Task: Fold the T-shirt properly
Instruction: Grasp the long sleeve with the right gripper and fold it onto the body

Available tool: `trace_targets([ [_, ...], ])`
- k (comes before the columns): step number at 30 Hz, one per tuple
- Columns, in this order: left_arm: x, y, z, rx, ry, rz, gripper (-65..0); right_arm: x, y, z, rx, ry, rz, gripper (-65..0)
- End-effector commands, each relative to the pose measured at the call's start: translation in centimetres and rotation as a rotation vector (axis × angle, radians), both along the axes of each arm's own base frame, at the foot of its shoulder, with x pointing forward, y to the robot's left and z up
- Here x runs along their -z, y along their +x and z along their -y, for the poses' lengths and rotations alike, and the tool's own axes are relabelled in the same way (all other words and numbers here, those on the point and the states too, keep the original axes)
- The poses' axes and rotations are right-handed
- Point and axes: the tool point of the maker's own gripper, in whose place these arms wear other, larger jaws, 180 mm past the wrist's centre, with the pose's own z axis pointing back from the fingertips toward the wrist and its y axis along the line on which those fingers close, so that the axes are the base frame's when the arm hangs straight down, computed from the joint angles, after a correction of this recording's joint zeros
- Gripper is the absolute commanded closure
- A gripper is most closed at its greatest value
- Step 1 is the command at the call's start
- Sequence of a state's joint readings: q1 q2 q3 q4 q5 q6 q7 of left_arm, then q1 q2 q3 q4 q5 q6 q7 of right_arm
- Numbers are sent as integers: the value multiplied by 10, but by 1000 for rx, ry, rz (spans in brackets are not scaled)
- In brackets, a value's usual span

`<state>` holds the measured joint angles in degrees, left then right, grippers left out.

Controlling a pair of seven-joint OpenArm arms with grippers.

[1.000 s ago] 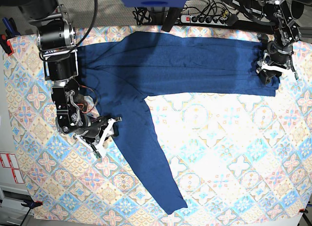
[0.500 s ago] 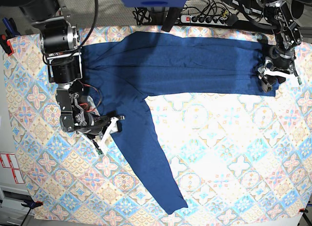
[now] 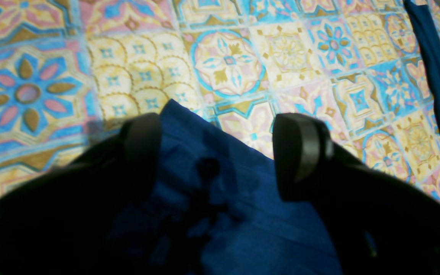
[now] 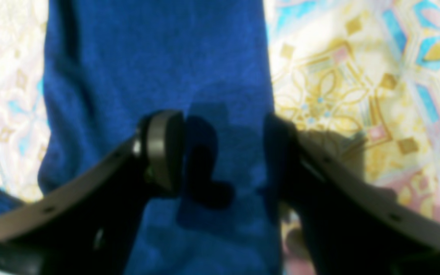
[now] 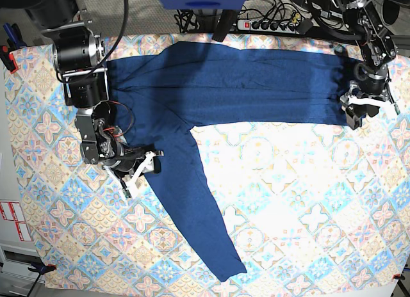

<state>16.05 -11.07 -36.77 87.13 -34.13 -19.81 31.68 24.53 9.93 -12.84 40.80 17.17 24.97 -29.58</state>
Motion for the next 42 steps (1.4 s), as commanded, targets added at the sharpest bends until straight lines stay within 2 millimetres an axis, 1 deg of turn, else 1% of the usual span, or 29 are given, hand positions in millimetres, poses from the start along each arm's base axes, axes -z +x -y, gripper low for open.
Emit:
trace_targets([
  [1,-18,9,-3,3,25,63,-445,-10,12,3,7,4,29,-318],
  [4,-21,12,1,4,20,75,-445,2,3,5,12,0,-12,-318],
  [9,-20,12,1,5,21,73,-445,6,-1,3,-1,-7,-22,-318],
  [12,-20,11,1,5,21,71,-445,13,-11,-13,-93,-50,-40,-317],
  [14,-20,11,1,5,21,70,-445,14,-15,-27,-163,-76,-33,-306],
  [16,-19,10,1,5,21,68,-445,11,-17,-41,-218,-90,-20,-268],
  [18,-19,10,1,5,22,67,-445,11,-20,-56,-250,-83,-17,-210],
  [19,-19,10,0,6,23,67,-445,11,-20,-59,-253,-80,-17,-179],
  [21,-19,10,0,6,24,66,-445,11,-20,-59,-253,-80,-17,-119],
  [24,-19,10,0,4,24,67,-445,11,-20,-59,-255,-79,-16,-7],
  [25,-19,10,0,4,24,67,-445,10,-19,-59,-255,-79,-14,0],
  [26,-19,9,-1,3,24,65,-445,8,-18,-60,-257,-77,-7,0],
  [28,-19,9,-1,3,27,64,-445,-6,-10,-68,-270,-67,41,-5],
  [30,-18,9,-1,3,27,62,-445,-10,-19,-76,-289,-51,69,-2],
  [31,-18,9,-2,3,28,61,-445,-18,-20,-80,-293,-40,97,-2],
  [33,-18,8,-1,5,27,59,-445,-32,-20,-68,-290,-53,134,-2],
  [35,-17,8,-1,5,29,58,-445,-45,-26,-70,-301,-64,143,-2],
  [39,-17,9,-1,6,28,58,-445,-63,-45,-75,-319,-67,163,-2],
  [42,-17,9,0,6,27,59,-445,-79,-57,-85,-348,-63,201,-2],
])
